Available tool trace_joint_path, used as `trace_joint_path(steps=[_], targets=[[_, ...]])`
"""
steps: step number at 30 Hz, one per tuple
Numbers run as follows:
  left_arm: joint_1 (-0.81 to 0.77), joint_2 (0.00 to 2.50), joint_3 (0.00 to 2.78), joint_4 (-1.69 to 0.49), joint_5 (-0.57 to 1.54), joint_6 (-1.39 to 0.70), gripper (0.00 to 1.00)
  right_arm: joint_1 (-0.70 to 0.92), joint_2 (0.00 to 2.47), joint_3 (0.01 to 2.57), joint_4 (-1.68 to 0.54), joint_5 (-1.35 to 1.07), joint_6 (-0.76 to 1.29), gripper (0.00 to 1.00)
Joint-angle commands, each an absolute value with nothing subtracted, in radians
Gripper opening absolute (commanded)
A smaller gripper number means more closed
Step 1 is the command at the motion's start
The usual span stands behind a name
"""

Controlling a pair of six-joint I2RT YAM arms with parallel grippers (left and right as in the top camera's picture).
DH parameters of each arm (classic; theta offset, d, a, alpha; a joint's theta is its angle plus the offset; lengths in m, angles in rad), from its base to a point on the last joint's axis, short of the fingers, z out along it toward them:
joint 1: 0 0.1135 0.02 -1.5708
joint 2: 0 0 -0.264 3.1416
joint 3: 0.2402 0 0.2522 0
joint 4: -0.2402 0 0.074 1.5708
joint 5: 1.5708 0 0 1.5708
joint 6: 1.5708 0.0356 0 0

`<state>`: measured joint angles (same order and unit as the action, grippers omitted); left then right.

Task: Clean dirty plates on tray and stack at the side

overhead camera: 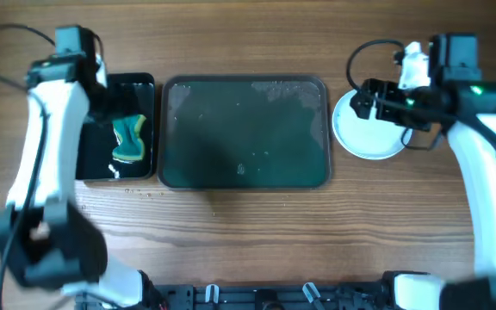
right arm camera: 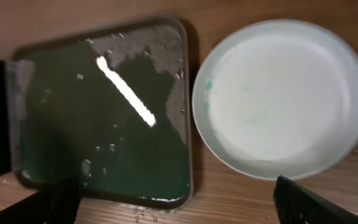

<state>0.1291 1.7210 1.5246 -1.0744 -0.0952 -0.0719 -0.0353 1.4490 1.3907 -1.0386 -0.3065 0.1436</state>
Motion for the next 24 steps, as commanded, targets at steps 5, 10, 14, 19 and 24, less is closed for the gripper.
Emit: trace_joint_path(steps=[5,10,14,19,24], targets=[[0.126,1.552,1.554,-1.082,-0.064,-0.09,1.0,-0.031,1.135,1.422,-1.141,-0.218,0.131,1.0],[0.126,1.554,1.553,-1.082,-0.064,-0.09,1.0,-0.031,0.987,1.422,-1.168,-0.228,0.179,1.0],[0.126,1.554,1.553,-1.082,-0.064,-0.09,1.0,-0.031,0.915,1.422,-1.168,-0.228,0.285,1.0],[0.126,1.554,1.553,-1.082,-0.064,-0.09,1.0,-0.031,0.886,1.421,-1.201,-0.18,0.273,1.0],[0.126,1.554,1.553,-1.082,-0.064,-0.09,1.0,-0.031,0.894,1.41,-1.188,-0.133,0.262,1.0]])
